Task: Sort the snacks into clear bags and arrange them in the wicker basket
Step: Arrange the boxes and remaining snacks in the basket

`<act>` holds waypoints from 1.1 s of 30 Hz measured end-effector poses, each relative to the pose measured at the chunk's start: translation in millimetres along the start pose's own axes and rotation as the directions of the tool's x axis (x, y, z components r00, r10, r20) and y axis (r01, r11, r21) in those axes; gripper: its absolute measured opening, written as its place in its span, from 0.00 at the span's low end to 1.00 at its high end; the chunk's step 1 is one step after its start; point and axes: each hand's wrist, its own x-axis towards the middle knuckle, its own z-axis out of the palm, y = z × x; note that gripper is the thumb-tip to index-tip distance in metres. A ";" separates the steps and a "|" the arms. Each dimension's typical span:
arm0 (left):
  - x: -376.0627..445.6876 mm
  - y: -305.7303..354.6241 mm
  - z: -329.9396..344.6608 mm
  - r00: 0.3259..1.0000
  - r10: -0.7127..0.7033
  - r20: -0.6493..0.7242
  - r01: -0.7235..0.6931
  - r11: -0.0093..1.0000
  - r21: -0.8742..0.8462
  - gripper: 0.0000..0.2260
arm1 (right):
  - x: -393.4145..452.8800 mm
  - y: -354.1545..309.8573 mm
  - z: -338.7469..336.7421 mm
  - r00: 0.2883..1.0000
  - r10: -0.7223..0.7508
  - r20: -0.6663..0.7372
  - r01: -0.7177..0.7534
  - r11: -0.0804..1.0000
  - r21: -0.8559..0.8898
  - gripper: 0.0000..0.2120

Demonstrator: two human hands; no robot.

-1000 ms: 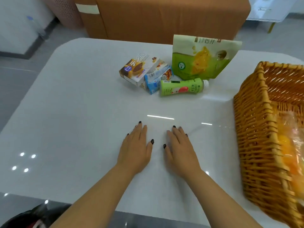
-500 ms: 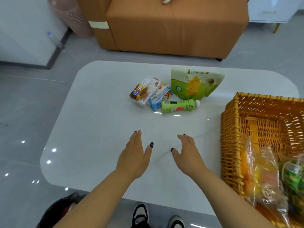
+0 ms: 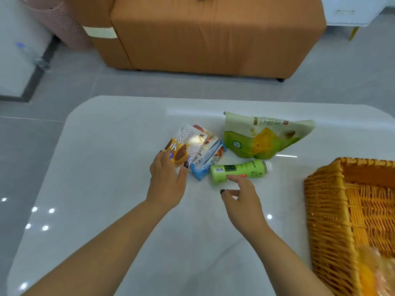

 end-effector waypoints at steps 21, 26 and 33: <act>100.8 142.2 49.9 0.775 0.590 0.226 -0.632 0.724 0.278 0.06 | 86.9 -31.3 -84.6 0.931 -0.054 -0.361 0.025 0.996 -0.084 0.25; 70.3 114.2 45.4 0.711 0.690 0.138 -0.703 0.692 0.162 0.07 | 73.7 -31.2 -91.2 0.907 -0.173 -0.383 0.004 0.914 -0.405 0.34; 41.3 115.8 17.5 0.451 0.890 -0.071 -0.877 0.457 0.150 0.15 | 64.7 -45.5 -123.8 0.945 -0.318 0.072 0.224 0.475 -0.851 0.17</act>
